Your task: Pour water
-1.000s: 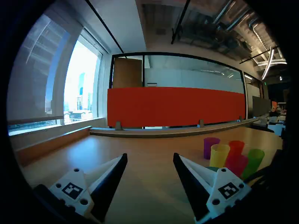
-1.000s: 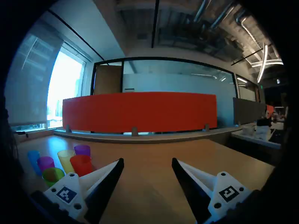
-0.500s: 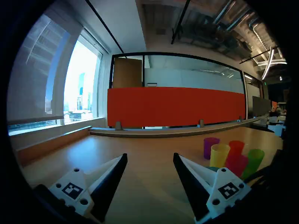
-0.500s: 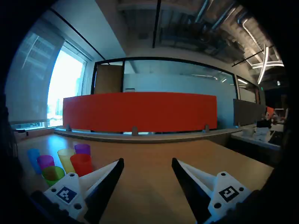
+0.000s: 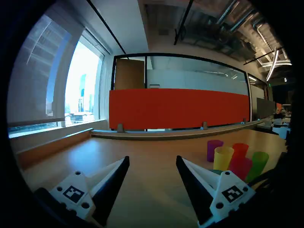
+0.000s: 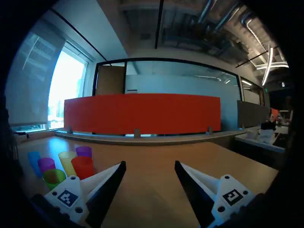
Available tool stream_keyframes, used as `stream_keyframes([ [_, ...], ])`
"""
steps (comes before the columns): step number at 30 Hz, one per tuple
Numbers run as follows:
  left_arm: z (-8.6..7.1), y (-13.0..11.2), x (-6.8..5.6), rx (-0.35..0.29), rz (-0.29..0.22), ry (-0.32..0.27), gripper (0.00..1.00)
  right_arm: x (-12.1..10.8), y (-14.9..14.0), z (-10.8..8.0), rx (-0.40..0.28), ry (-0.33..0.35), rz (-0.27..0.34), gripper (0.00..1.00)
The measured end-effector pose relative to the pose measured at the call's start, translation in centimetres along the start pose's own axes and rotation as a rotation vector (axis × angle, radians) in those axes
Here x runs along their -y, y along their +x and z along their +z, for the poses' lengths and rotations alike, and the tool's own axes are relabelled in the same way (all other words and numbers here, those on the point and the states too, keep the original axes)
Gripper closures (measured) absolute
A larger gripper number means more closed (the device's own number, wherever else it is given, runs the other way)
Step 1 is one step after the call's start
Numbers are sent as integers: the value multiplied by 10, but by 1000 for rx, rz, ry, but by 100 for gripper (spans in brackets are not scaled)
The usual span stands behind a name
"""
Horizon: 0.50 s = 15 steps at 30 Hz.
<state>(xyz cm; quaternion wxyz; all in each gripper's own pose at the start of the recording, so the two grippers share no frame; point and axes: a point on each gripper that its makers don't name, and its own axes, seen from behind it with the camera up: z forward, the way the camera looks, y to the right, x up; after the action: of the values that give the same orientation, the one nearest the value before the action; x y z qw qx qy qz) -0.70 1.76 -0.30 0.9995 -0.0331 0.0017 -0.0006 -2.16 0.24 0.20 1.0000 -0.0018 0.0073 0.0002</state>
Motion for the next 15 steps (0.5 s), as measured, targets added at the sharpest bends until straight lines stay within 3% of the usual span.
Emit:
stream_keyframes([
  [15,0,0,1,0,0,0,9,1,-1,-1,0,0,-1,1],
])
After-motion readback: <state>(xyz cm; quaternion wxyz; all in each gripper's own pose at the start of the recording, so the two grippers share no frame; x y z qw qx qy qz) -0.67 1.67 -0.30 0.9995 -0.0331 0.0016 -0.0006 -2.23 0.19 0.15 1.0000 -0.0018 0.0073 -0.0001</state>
